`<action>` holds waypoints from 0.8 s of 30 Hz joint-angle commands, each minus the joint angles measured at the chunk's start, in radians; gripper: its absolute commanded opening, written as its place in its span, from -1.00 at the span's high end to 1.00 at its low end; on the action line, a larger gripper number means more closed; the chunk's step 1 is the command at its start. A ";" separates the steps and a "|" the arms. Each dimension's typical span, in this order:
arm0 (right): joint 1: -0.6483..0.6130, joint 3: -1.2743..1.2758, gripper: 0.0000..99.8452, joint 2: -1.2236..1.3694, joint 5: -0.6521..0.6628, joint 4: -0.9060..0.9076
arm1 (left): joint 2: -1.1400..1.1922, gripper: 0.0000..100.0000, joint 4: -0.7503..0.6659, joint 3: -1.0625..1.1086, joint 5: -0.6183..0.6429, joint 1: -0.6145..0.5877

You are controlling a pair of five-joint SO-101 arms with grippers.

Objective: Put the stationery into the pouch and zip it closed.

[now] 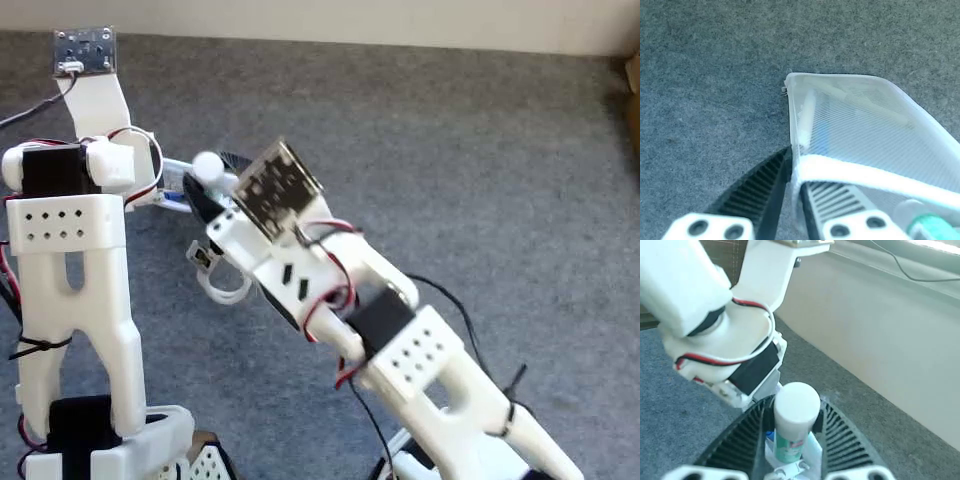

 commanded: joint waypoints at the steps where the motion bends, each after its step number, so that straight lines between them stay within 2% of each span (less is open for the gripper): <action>1: -0.025 0.139 0.98 -0.102 0.017 -0.084 | 0.004 0.99 -0.011 0.005 0.009 -0.012; 6: -0.018 0.315 0.98 -0.048 0.018 -0.410 | 0.004 0.99 -0.011 0.005 0.009 -0.012; 9: -0.018 0.369 0.98 0.031 0.054 -0.495 | 0.004 0.99 -0.011 0.005 0.009 -0.012; 12: -0.018 0.351 0.98 0.081 0.132 -0.486 | 0.004 0.99 -0.011 0.005 0.009 -0.012; 15: -0.018 0.343 0.97 0.082 0.129 -0.476 | 0.004 0.99 -0.011 0.005 0.009 -0.012; 21: -0.018 0.282 0.62 0.082 0.129 -0.283 | 0.004 0.99 -0.017 0.008 0.009 -0.012; 24: -0.018 0.220 0.60 0.081 0.129 -0.176 | 0.004 0.99 -0.017 0.010 0.009 -0.012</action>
